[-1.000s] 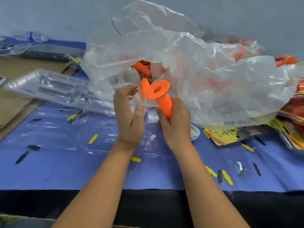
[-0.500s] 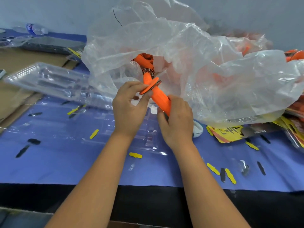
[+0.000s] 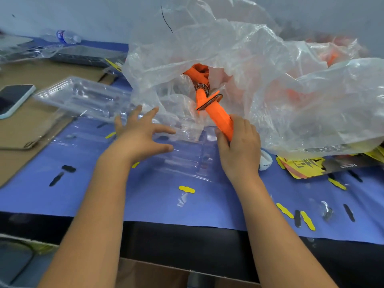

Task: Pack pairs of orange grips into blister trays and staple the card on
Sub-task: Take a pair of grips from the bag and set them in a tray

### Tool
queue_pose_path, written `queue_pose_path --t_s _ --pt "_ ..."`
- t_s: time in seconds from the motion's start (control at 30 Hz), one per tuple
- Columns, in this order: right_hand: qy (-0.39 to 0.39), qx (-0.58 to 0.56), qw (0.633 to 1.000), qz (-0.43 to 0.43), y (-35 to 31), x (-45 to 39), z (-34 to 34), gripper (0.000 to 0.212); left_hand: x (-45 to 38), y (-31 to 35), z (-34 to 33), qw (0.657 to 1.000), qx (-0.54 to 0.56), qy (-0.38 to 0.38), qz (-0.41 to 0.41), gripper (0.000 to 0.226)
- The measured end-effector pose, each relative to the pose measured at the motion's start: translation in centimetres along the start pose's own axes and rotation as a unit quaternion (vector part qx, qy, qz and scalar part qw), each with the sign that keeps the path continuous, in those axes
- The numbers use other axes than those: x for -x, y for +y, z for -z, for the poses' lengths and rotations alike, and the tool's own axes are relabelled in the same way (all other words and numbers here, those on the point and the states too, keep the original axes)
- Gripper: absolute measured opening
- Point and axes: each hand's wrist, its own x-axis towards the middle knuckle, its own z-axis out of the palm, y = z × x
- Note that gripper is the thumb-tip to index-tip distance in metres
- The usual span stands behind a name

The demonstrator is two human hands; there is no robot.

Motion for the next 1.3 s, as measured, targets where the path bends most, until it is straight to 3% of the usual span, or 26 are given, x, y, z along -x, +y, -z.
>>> queue_pose_path --t_s 0.23,0.33,0.4,0.47,0.53,0.6,0.7,0.87,1.07,1.23,1.3 --pt "0.076 -0.049 0.996 0.005 -0.8 -0.8 1.5 0.037 -0.6 0.4 -4.2 0.987 0.048 0.15 0.018 0.047" --pt "0.043 -0.058 0.996 0.052 -2.1 -0.4 1.0 0.038 -1.1 0.8 -4.5 0.985 0.063 0.157 0.031 0.055" --pt "-0.016 -0.095 0.994 0.06 -3.2 0.2 0.0 0.038 -1.3 0.6 -4.5 0.975 0.133 0.177 0.028 0.059" --pt "-0.079 -0.144 0.986 0.041 -3.9 0.8 -0.9 0.037 -1.2 0.5 -4.0 0.92 0.335 0.201 0.026 0.052" --pt "-0.111 -0.153 0.982 0.023 -3.9 1.1 -1.7 0.032 -0.7 0.3 -3.4 0.803 0.545 0.235 0.054 0.041" --pt "-0.123 -0.135 0.983 0.016 -3.6 1.1 -2.0 0.031 -0.5 0.0 -2.9 0.724 0.632 0.261 0.089 0.034" --pt "-0.125 -0.108 0.986 0.038 -3.5 1.0 -2.0 0.03 -0.7 -0.3 -2.8 0.677 0.676 0.27 0.107 0.036" --pt "-0.139 -0.002 0.984 0.112 -4.3 1.0 -2.1 0.029 -0.8 0.1 -2.9 0.702 0.651 0.268 0.104 0.043" --pt "-0.104 0.024 0.991 0.087 -5.4 -1.5 -2.7 0.031 -0.5 0.7 -3.6 0.752 0.592 0.275 0.093 0.035" --pt "-0.164 0.083 0.979 0.093 -5.5 -2.5 -4.2 0.04 -0.5 0.7 -3.9 0.779 0.554 0.28 0.09 0.028" --pt "-0.149 0.086 0.981 0.094 -5.5 -2.2 -4.5 0.037 -0.5 0.7 -3.9 0.815 0.499 0.28 0.09 0.033"
